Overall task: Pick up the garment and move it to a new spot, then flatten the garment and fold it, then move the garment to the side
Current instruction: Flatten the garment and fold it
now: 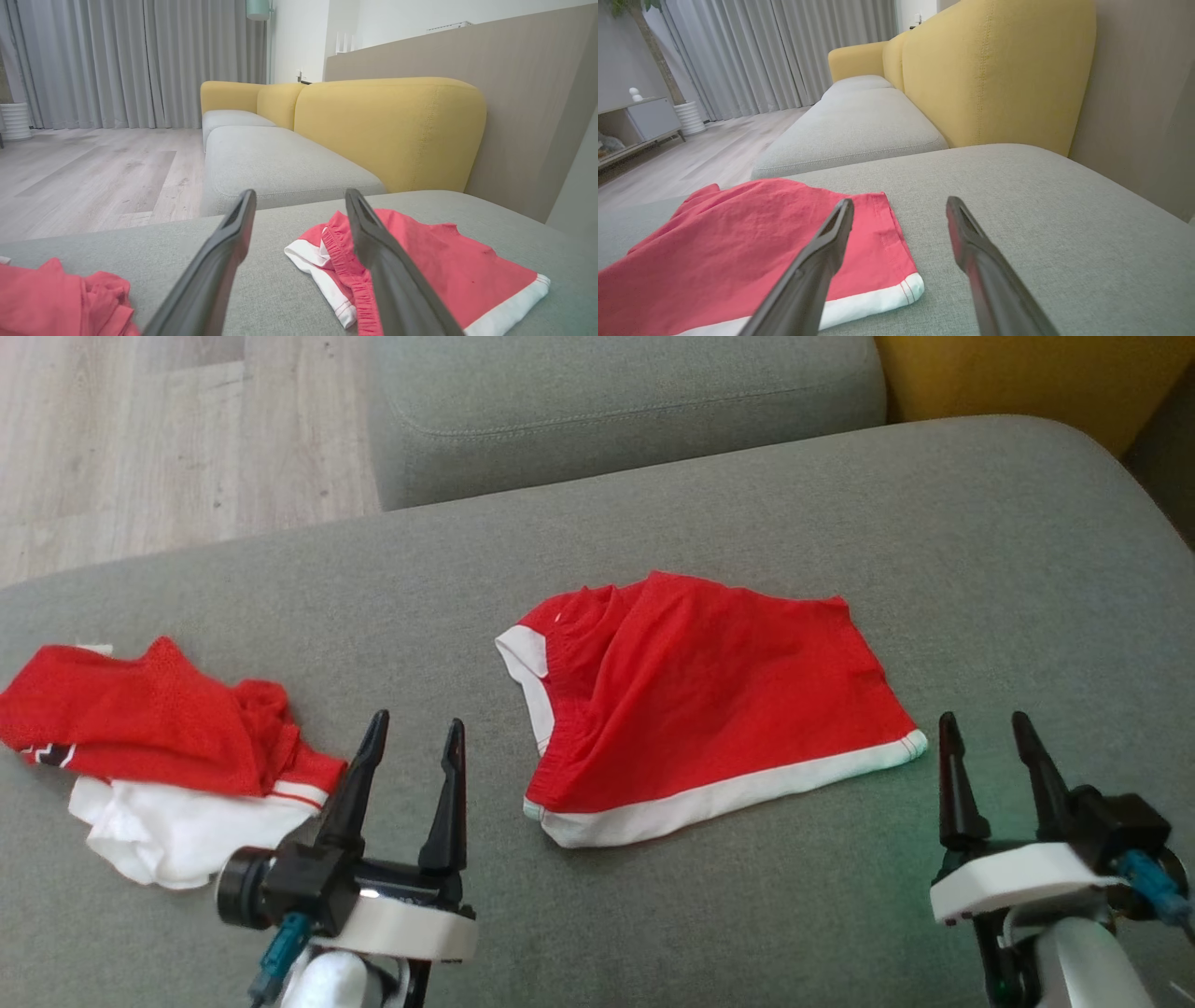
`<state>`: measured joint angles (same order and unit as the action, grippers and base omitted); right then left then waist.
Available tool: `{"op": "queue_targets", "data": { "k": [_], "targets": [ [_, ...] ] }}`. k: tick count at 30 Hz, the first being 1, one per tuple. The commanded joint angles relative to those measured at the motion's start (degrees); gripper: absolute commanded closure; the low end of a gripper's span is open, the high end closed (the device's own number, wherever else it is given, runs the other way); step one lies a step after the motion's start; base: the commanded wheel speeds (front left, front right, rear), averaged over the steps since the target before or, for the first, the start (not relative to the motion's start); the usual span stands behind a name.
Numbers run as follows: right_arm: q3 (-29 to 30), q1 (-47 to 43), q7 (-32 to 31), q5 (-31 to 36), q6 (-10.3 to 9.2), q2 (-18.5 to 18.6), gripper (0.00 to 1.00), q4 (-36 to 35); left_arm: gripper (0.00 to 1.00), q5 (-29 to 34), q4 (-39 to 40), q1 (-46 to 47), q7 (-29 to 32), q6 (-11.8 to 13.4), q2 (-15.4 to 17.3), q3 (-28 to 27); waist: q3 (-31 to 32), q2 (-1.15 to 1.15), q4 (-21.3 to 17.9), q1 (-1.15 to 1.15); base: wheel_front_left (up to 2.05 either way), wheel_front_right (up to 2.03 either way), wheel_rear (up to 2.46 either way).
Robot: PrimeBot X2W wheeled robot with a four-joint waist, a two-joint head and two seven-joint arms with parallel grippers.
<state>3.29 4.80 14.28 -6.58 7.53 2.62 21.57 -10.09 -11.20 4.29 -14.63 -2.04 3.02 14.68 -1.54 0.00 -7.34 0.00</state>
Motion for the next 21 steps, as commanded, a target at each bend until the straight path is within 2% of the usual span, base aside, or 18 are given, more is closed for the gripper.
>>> {"op": "queue_targets", "data": {
  "k": [1,5,10,16,21],
  "targets": [
    [-1.14,2.38,0.44,-0.37,-0.04,0.26,0.00,-2.14,0.00,-0.10,1.46,2.33,-0.37,-0.18,-0.08,-1.53,-0.17,0.00,-0.14,0.00,0.00,0.00,0.00],
    [-1.31,3.14,0.54,-1.00,-0.04,0.26,0.00,-2.63,0.00,0.58,-1.71,2.80,-0.18,-2.12,0.67,0.57,-0.88,0.00,-0.41,0.00,0.00,0.00,0.00],
    [-0.57,3.14,0.63,-2.87,-0.04,0.26,0.00,-2.42,0.00,-0.14,-6.74,5.42,5.12,-4.94,3.08,7.10,-2.27,0.00,-0.29,0.00,0.00,0.00,0.00],
    [-0.60,4.49,0.68,-4.01,-0.04,0.26,0.00,-1.69,0.00,-1.40,-9.93,9.33,9.14,-5.40,7.14,12.67,-3.86,0.00,-0.88,0.00,0.00,0.00,0.00],
    [-0.88,5.37,0.70,-4.19,-0.04,0.26,0.00,-1.62,0.00,-2.78,-12.66,11.44,10.88,-5.43,8.59,16.02,-4.65,0.00,-1.56,0.00,0.00,0.00,0.00]
  ]
}}
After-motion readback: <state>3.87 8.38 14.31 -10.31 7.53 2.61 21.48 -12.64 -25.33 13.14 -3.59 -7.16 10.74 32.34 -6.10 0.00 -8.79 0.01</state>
